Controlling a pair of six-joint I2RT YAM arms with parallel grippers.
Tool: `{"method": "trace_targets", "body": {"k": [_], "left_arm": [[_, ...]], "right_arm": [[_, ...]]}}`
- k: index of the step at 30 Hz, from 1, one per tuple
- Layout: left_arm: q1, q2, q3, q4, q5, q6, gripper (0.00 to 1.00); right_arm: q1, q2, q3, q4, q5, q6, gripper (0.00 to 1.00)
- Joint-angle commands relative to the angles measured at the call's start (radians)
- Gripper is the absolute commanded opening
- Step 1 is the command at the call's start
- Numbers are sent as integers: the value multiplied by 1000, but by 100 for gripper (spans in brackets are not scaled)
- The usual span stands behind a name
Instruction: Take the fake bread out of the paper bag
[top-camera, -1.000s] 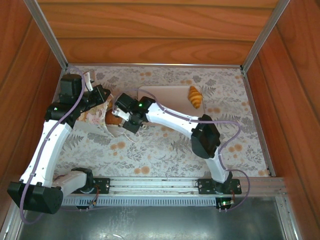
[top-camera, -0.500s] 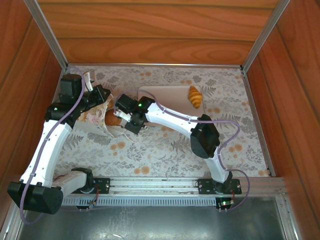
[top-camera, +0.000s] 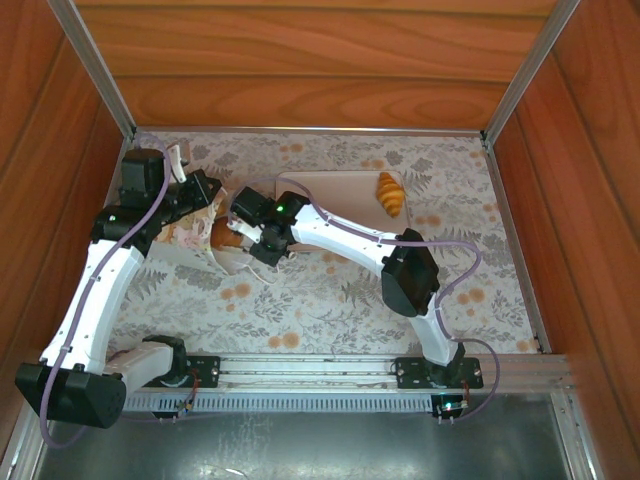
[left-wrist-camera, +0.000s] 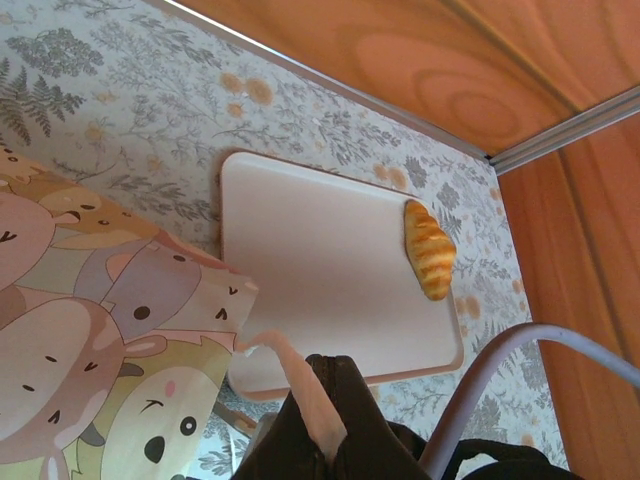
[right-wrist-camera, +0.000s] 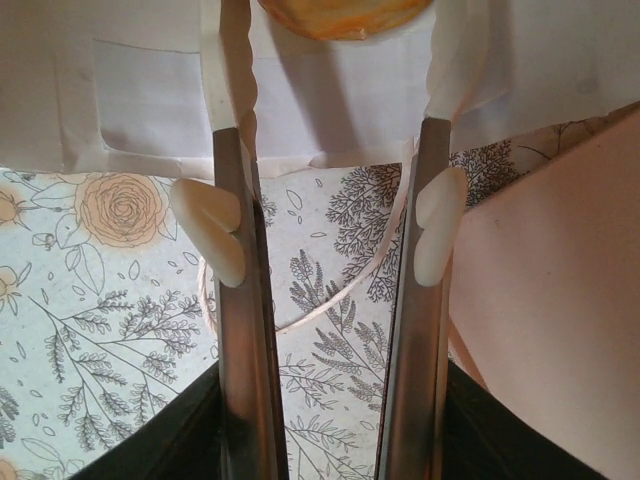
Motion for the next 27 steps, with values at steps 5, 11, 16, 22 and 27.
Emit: {"method": "trace_targets", "body": {"k": [5,11,16,22,27], "left_arm": [[1,0,-4,40,13,-9,0],[0,10,9,50,8,-14,0],[0,7,7,57,2,-29,0],[0,6,4,67,-34,-32,0],[1,21,3,80,-64,-38,0]], "right_arm": [[-3,-171,-99,28,-74,76,47],[-10,-249,-173,29,-115,145,48],[-13,-357,-261,40,-148,176,49],[-56,-589,-454,25,-137,263,49],[-145,-803,-640,9,-128,361,48]]}}
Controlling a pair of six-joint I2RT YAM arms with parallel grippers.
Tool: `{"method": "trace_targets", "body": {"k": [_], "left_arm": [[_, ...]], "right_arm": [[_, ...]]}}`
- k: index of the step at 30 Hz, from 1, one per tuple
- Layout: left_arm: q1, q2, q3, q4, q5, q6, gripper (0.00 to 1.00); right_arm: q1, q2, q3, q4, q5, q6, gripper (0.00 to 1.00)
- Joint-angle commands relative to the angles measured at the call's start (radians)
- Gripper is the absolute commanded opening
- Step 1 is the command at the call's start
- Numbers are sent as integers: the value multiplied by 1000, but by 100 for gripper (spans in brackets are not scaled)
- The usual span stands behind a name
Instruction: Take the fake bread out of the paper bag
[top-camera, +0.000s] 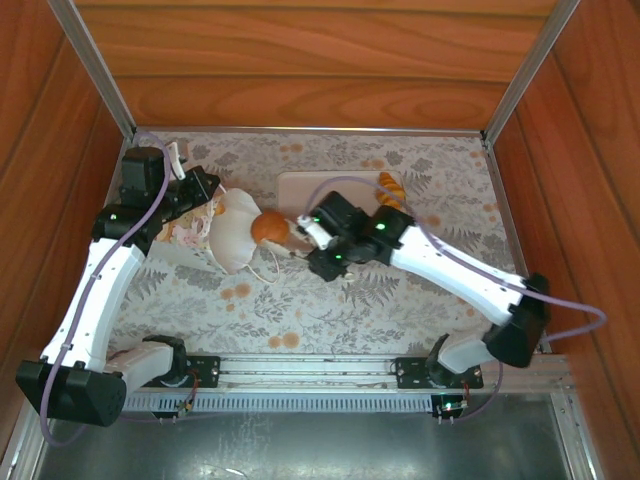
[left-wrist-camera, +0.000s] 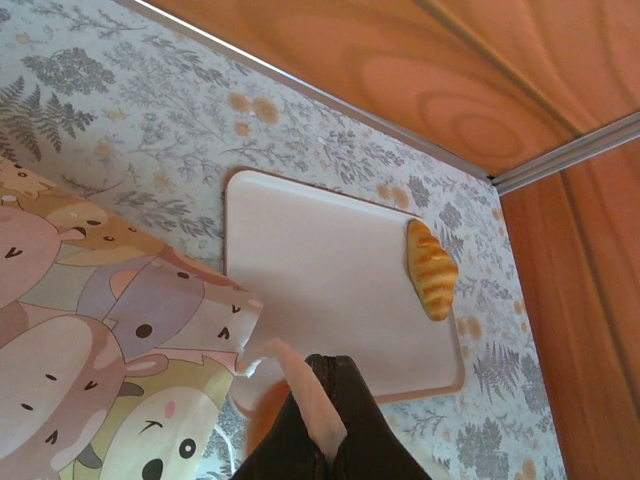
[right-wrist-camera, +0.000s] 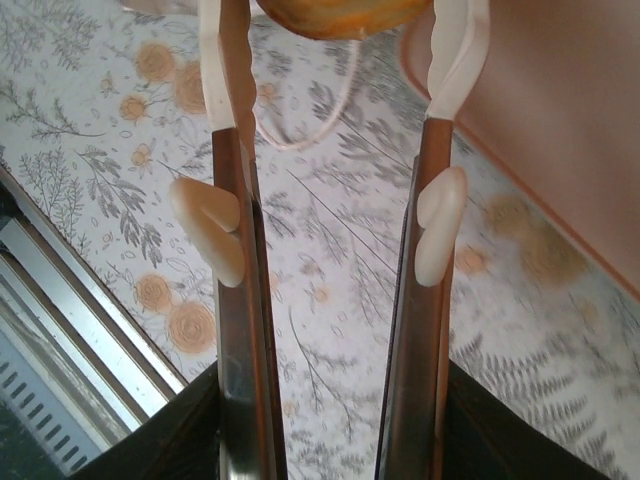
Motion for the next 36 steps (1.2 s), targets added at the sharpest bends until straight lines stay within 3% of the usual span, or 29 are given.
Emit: {"method": "trace_targets", "body": {"k": [1,6,11,17,26,36], "left_arm": [[0,11,3,49,-33,-13,0],[0,14,1,63,-35,-13,0],[1,4,-7,66,-19,-11,0],[0,-19,-27,69,-26,-13,0],[1,-30,-32,68,-23,-16,0],[0,-21,-36,70,-20,-18,0]], "right_arm": [[-81,-135,-104,-13,1,110,48],[-251,-265,-247,-49,30,155,49],[-418,-261,-287,-111,-22,179,49],[-538,-216,-294,-120,-38,198,49],[-574,-99,-253,-96,-18,187,53],[-574,-88,-244,-131,52,188,59]]}}
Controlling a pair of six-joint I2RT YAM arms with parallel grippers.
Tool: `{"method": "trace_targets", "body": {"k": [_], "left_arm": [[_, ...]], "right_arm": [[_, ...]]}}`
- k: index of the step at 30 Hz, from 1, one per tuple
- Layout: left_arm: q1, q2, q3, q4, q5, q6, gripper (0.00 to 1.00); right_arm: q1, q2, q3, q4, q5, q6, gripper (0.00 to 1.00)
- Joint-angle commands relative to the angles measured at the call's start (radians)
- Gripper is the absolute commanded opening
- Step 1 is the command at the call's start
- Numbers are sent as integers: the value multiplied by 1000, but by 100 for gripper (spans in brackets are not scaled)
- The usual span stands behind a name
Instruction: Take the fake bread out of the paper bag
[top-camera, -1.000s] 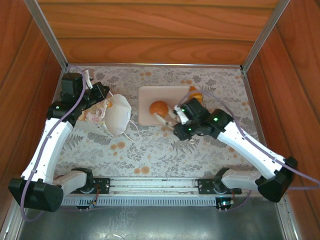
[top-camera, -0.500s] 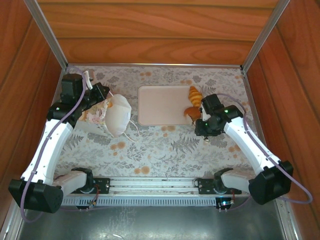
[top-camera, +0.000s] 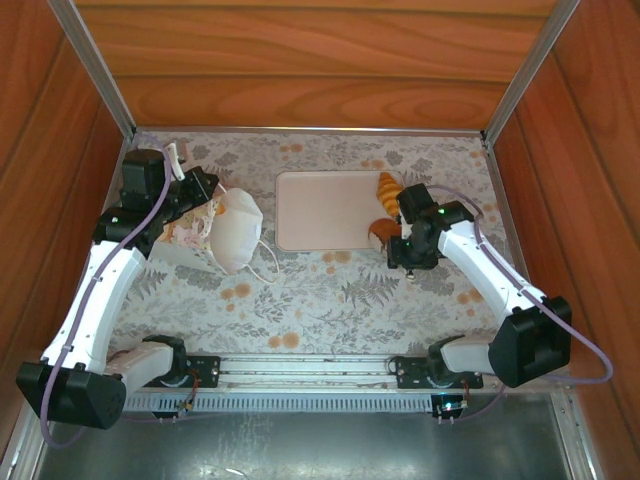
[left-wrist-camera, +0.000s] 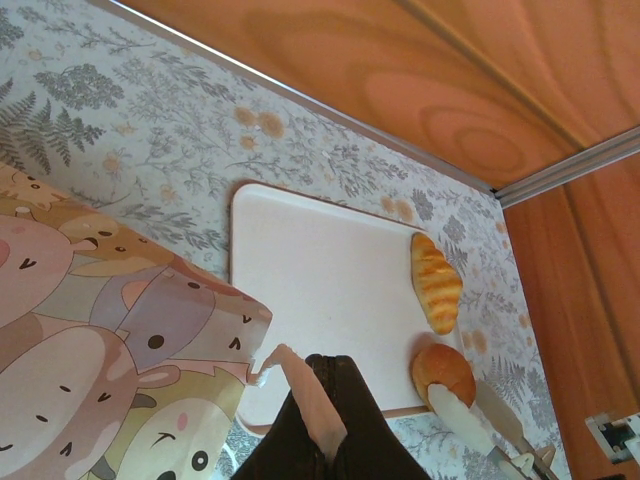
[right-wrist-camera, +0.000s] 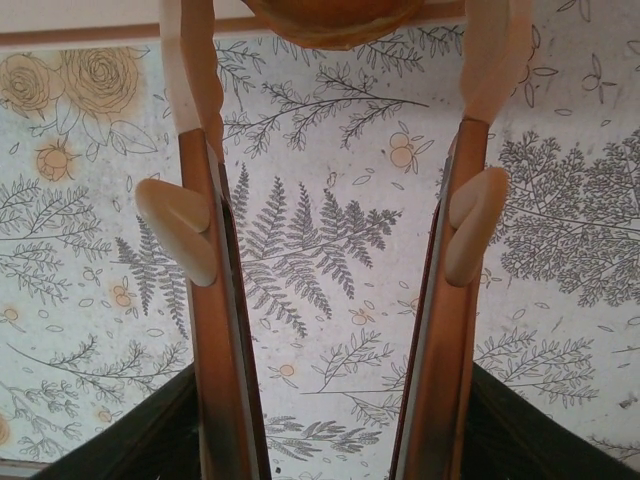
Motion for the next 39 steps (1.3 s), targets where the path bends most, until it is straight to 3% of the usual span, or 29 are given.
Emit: {"method": "trace_targets", "body": {"k": [1,7,34,39], "left_arm": [[1,-6,-2,28,0,-10,0],[1,-7,-4,30,0,-10,0],[0,0,-8,37,8,-18,0],[0,2,-8,40,11,-19,0]], "right_arm": [[-7,-1,28,-17,35,8,59],[-7,34,42,-6,44,-11,52],[-8,70,69,-54,118,3,58],[-8,64,71,-44,80,-7,59]]}}
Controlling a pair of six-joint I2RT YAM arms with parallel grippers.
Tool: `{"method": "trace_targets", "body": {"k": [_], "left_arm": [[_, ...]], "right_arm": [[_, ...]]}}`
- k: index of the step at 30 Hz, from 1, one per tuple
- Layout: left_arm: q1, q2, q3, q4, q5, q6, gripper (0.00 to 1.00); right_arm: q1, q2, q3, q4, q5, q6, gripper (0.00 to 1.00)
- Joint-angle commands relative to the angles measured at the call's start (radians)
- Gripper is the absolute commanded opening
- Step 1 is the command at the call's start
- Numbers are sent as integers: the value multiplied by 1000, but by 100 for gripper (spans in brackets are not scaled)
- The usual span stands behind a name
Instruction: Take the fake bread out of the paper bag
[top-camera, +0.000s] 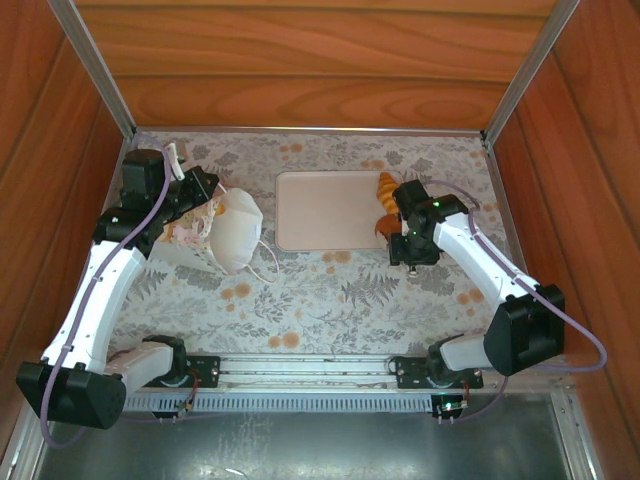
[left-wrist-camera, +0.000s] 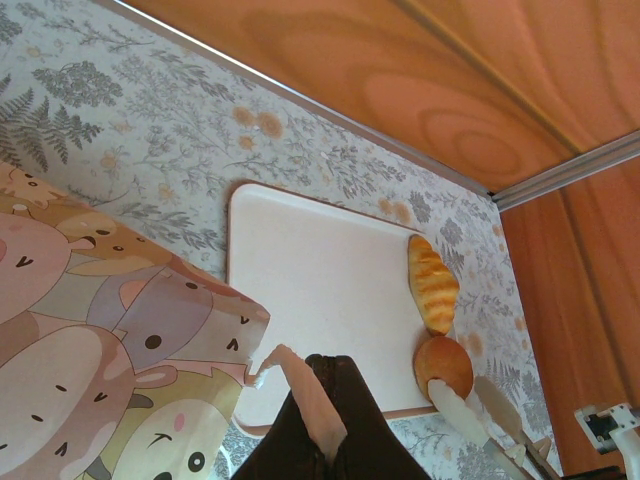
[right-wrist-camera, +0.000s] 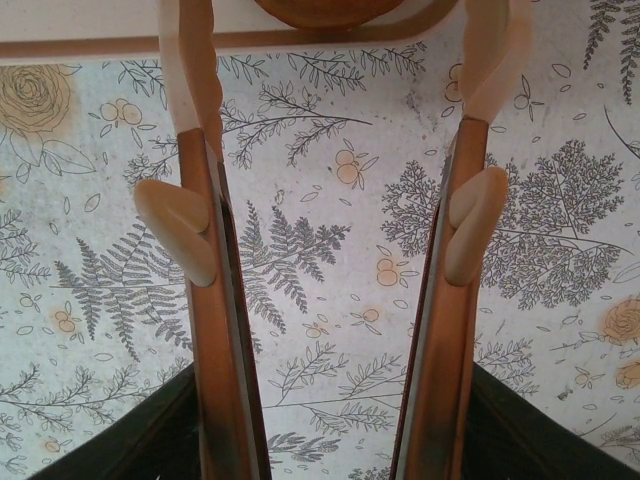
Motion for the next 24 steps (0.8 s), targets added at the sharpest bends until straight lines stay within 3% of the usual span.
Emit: {"method": "trace_targets", "body": {"k": [1,15,24], "left_arm": [[1,2,-6,35,12,-4,0],[1,-5,-10,35,4,-3,0],[1,-13,-16,35,-2,0,0]], "right_arm": [[-8,-2,29,-14,-11,3,60],[-8,-107,59,-35,-54,4,58],[-7,-148,78,37,-180,-14,56]]}}
